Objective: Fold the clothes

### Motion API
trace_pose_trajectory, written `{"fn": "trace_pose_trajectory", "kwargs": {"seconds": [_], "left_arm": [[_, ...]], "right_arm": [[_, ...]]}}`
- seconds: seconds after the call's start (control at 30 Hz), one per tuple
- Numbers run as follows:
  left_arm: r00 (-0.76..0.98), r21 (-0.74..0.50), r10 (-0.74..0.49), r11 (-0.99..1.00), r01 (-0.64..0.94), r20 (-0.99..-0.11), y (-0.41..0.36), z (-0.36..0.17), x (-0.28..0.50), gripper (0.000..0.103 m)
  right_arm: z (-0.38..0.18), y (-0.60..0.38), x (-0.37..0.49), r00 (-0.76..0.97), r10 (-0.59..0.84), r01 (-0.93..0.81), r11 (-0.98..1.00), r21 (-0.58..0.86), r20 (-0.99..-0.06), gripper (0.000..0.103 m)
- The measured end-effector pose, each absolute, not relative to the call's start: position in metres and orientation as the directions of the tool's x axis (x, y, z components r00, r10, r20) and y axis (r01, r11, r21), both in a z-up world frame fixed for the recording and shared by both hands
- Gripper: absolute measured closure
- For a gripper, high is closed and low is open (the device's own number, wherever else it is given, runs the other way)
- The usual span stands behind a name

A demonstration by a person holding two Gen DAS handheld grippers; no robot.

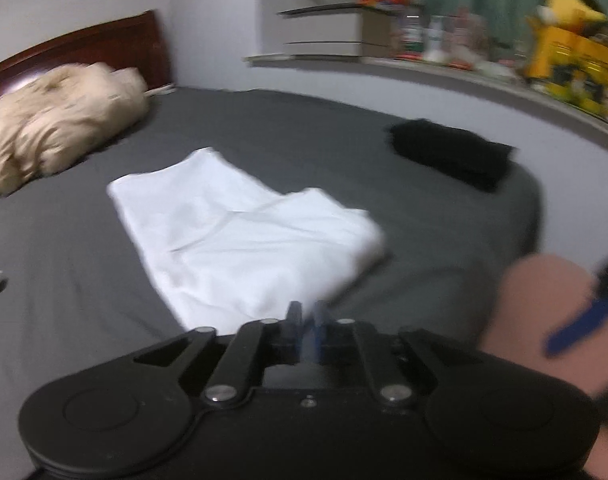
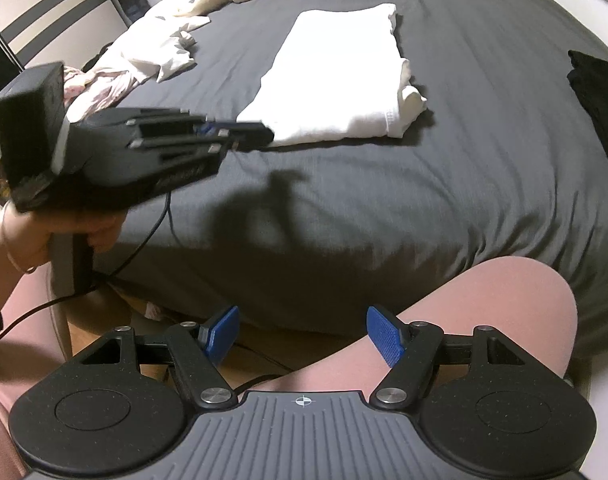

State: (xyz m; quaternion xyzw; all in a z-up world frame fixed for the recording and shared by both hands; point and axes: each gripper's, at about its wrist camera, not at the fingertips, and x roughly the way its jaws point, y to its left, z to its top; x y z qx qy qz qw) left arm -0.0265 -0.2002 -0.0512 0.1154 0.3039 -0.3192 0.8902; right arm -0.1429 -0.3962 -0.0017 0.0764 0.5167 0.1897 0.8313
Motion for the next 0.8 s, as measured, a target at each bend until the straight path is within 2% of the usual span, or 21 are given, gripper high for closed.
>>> {"fn": "trace_pose_trajectory", "kwargs": {"seconds": [0.47, 0.53, 0.8], "left_arm": [[0.587, -0.036, -0.465, 0.803, 0.595, -0.663, -0.211, -0.066, 0.007, 0.092], [0.588, -0.042, -0.472, 0.802, 0.596, -0.657, -0.21, -0.066, 0.007, 0.099], [0.587, -0.03, -0.492, 0.782, 0.623, -0.642, -0.209, -0.064, 0.001, 0.103]], "right_arm": [[-0.001, -0.397, -0.144, 0.397, 0.4, -0.222, 0.915, 0.337, -0.826, 0.032], [-0.002, -0.397, -0.144, 0.395, 0.404, -0.223, 0.914, 0.34, -0.825, 0.032], [-0.002, -0.396, -0.144, 0.395, 0.405, -0.222, 0.913, 0.342, -0.825, 0.032]]}}
